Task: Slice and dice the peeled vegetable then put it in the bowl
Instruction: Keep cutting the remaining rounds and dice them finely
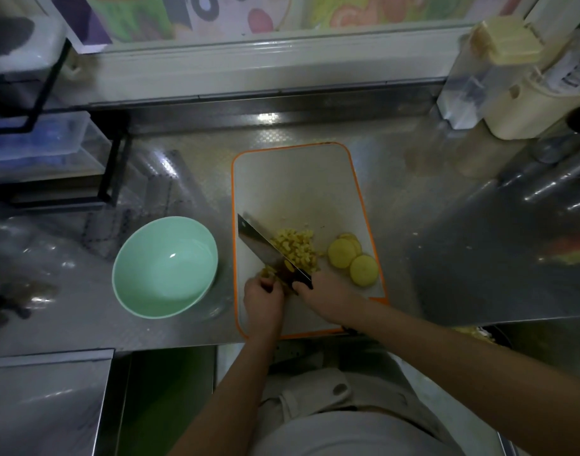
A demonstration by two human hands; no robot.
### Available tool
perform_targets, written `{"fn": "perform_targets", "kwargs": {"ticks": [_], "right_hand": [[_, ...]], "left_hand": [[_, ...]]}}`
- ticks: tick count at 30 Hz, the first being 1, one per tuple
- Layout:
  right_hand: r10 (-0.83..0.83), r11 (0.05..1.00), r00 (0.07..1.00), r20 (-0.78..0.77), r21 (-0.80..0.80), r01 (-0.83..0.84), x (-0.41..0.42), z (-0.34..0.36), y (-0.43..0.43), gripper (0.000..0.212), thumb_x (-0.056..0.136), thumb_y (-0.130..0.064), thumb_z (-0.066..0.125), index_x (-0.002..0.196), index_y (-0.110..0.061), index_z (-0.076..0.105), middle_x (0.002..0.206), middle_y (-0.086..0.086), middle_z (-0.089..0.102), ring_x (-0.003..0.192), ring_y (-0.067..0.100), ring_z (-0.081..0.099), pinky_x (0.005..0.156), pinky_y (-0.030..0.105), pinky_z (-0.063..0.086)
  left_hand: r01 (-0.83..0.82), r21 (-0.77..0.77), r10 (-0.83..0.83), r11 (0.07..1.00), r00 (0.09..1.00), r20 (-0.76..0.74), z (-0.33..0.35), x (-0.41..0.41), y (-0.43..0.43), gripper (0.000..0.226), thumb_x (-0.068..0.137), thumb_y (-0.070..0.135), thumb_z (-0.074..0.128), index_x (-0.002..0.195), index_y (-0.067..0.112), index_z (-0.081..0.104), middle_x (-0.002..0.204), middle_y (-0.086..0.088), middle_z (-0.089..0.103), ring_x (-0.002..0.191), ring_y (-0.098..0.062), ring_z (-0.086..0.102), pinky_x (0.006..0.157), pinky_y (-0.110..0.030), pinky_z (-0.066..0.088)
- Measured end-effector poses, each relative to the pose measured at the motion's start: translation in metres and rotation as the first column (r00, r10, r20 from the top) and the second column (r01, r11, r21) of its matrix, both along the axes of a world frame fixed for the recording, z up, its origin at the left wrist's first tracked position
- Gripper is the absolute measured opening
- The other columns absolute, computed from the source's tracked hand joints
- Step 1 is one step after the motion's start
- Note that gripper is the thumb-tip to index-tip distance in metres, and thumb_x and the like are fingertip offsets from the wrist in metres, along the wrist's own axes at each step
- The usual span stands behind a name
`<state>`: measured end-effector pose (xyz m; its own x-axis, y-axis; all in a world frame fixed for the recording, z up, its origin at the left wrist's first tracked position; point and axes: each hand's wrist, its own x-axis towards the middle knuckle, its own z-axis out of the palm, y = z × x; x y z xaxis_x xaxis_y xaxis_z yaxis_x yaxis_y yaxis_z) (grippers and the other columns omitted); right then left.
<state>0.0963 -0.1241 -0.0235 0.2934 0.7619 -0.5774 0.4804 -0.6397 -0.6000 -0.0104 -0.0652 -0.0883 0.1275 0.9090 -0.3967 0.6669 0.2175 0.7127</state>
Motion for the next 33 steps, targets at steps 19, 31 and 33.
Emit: {"fn": "perform_targets", "kwargs": {"ticks": [19, 31, 33], "right_hand": [[0.029, 0.999, 0.992, 0.12, -0.016, -0.028, -0.01, -0.014, -0.015, 0.035, 0.1, -0.037, 0.039, 0.075, -0.012, 0.043, 0.073, 0.003, 0.045, 0.077, 0.019, 0.047, 0.067, 0.027, 0.034], [0.009, 0.997, 0.996, 0.089, 0.073, -0.016, -0.009, -0.026, -0.001, 0.033, 0.099, -0.032, 0.043, 0.089, -0.003, 0.055, 0.093, 0.021, 0.062, 0.079, 0.03, 0.058, 0.06, 0.032, 0.038], [0.001, 0.996, 0.999, 0.052, 0.089, -0.005, -0.008, -0.025, 0.003, 0.03, 0.098, -0.03, 0.045, 0.082, -0.006, 0.051, 0.086, 0.02, 0.061, 0.076, 0.03, 0.058, 0.058, 0.03, 0.036]], "left_hand": [[0.021, 0.019, -0.02, 1.0, 1.0, -0.021, 0.012, 0.001, -0.001, 0.014, 0.087, 0.016, 0.055, 0.087, 0.002, 0.06, 0.084, -0.007, 0.056, 0.069, -0.012, 0.047, 0.05, -0.018, 0.028], [0.037, -0.009, -0.037, 0.999, 0.999, -0.034, 0.015, 0.0, -0.001, 0.011, 0.088, 0.018, 0.055, 0.086, 0.008, 0.056, 0.089, -0.011, 0.059, 0.076, -0.018, 0.051, 0.052, -0.02, 0.03], [0.051, -0.003, -0.051, 0.999, 0.998, -0.026, 0.013, 0.0, -0.001, 0.013, 0.088, 0.018, 0.055, 0.082, 0.007, 0.057, 0.089, -0.013, 0.059, 0.075, -0.018, 0.05, 0.052, -0.019, 0.029]]}}
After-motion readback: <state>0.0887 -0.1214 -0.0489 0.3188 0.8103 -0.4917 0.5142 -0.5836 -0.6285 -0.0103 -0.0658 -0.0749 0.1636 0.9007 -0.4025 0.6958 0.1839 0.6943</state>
